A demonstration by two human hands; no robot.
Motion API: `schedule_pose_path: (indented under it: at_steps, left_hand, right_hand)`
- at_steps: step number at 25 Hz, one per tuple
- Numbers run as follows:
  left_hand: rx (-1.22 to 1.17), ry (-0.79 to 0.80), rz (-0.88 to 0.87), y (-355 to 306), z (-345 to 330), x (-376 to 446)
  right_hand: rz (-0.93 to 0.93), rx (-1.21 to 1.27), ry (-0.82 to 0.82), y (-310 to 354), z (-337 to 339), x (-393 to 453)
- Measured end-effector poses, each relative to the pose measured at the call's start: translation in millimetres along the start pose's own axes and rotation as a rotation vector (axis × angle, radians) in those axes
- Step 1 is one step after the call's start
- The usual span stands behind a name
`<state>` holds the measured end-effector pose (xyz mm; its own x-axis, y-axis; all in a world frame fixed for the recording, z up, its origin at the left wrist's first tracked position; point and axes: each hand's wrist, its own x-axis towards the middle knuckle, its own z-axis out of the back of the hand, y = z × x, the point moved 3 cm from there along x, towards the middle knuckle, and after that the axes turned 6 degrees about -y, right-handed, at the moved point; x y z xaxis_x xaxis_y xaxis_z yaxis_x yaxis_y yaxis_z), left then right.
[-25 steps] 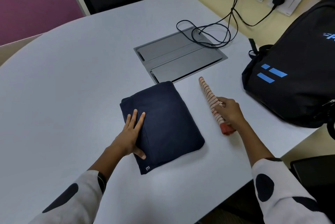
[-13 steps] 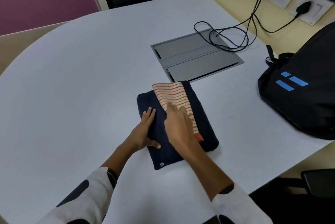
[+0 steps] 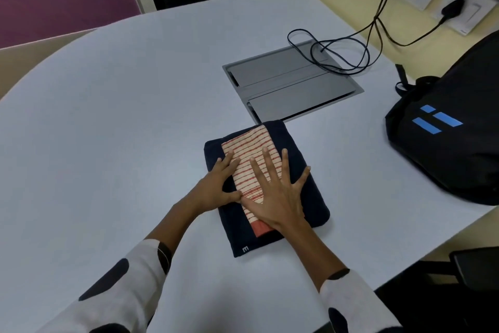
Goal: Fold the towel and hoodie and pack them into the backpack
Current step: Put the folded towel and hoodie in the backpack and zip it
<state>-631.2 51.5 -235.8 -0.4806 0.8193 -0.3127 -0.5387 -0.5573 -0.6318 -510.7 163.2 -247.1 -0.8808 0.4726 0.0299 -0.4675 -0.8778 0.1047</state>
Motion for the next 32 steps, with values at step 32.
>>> schedule_pose_path:
  at_steps: [32]
  left_hand:
    - [0.279,0.025,-0.165,-219,-137,87]
  right_hand:
    - [-0.364,0.326,0.080,-245,47,-67]
